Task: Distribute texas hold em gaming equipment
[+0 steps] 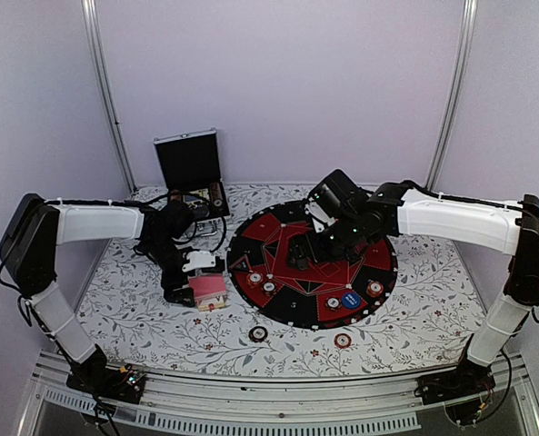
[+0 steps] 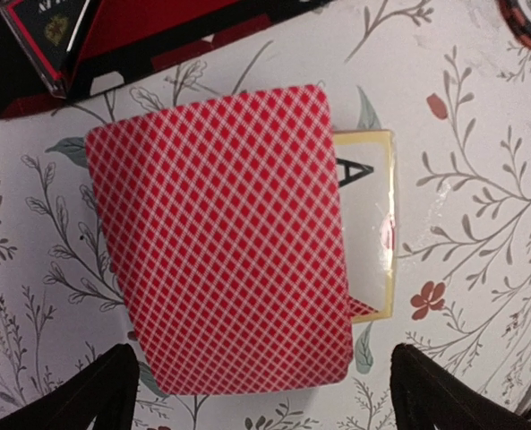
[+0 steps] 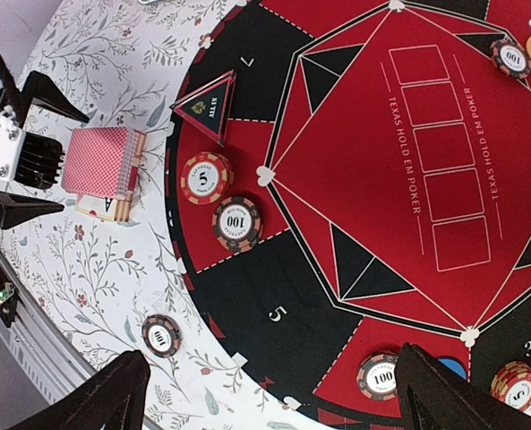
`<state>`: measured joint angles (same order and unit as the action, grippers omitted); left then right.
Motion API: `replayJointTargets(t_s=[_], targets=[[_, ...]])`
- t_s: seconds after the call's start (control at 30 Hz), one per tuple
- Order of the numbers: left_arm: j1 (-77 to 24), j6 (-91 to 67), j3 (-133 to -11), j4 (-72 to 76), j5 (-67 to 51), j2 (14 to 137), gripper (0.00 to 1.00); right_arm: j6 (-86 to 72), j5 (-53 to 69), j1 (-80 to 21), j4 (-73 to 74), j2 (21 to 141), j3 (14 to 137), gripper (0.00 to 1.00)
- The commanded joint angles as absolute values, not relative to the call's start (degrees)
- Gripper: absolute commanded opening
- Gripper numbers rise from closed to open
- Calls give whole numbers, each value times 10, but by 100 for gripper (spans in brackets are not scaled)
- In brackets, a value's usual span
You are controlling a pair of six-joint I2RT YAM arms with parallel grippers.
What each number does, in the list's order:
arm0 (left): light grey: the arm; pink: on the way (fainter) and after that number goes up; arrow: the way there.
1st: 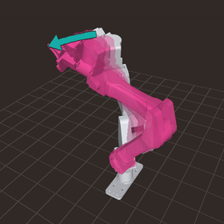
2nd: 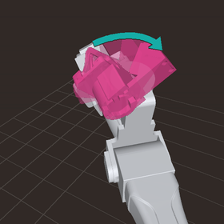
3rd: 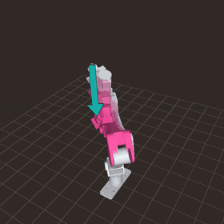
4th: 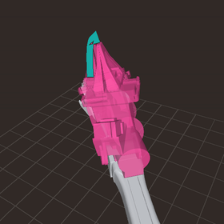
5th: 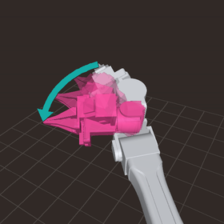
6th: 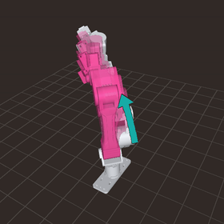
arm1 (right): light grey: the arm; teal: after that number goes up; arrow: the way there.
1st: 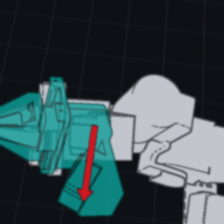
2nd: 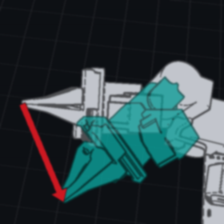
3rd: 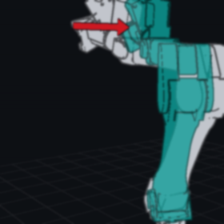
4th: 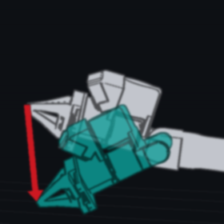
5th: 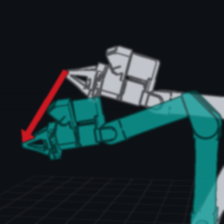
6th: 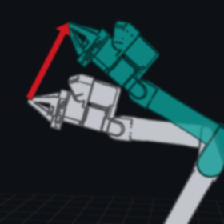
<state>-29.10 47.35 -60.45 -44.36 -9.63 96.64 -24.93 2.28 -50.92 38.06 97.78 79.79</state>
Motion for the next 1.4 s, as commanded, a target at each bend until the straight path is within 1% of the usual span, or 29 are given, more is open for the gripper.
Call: replayJointTargets(t_s=[0.0,0.97,1.17,1.37], targets=[[-299,488,-606,-436,-82,982,100,-257,27,-505,374,953,789,99],[-298,500,-614,-408,-90,1014,100,-267,40,-505,358,952,768,99],[-298,500,-614,-405,-90,1022,100,-271,42,-505,356,952,767,96],[-296,502,-607,-391,-89,1024,96,-279,56,-505,340,952,756,96]])
